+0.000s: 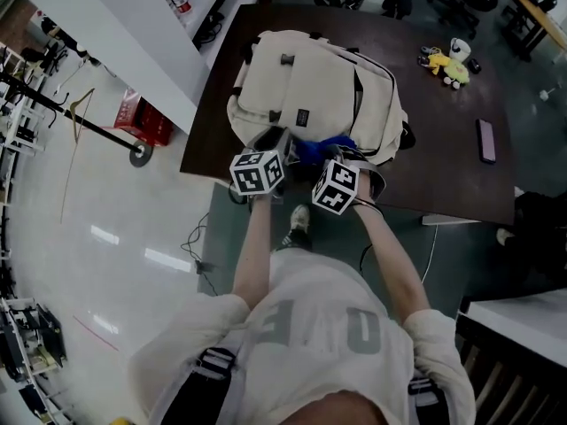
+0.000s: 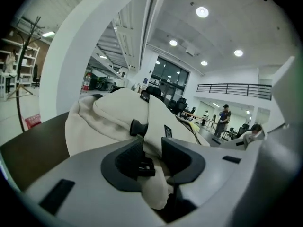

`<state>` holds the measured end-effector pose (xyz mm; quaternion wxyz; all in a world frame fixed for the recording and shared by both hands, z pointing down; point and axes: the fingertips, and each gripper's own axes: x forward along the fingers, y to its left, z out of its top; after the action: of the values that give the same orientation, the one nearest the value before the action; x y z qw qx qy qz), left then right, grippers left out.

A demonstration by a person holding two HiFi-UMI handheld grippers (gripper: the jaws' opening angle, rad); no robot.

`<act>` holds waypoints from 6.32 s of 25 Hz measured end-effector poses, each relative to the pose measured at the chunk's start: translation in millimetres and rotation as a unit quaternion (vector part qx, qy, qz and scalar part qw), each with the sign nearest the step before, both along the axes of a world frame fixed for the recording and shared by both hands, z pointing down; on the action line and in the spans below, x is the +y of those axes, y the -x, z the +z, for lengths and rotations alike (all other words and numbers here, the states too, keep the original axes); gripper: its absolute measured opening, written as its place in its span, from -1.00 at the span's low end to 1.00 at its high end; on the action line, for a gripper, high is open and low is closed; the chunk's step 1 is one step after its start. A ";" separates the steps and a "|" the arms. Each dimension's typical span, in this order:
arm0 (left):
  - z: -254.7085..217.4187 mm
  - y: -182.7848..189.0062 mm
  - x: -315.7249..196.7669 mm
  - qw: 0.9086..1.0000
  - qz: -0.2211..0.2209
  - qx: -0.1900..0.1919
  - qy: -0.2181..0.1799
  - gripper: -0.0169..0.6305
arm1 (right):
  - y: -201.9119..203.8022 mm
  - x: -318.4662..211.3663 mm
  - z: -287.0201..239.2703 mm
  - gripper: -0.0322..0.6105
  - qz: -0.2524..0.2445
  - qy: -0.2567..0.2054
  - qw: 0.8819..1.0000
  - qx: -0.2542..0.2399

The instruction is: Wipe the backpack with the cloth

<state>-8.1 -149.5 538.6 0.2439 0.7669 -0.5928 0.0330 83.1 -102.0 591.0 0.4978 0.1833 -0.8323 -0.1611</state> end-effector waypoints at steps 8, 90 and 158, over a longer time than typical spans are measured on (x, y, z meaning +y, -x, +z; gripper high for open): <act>-7.9 1.9 -21.7 0.998 0.016 -0.023 0.050 -0.75 | -3.4 -4.5 -10.2 -0.77 0.010 0.000 1.000 -0.024; -16.6 12.0 -65.3 0.989 0.102 -0.090 -0.064 -0.82 | -69.7 -85.4 -64.1 -0.77 0.096 -0.021 0.994 -0.047; -16.5 11.6 -68.6 0.988 0.114 -0.077 -0.063 -0.82 | -104.6 -40.1 20.3 -0.77 0.081 -0.092 0.980 0.159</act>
<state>-19.7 -218.0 522.0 0.1433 0.8384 -0.5194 0.0825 187.7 -142.1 611.3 0.6165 0.2667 -0.7064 -0.2233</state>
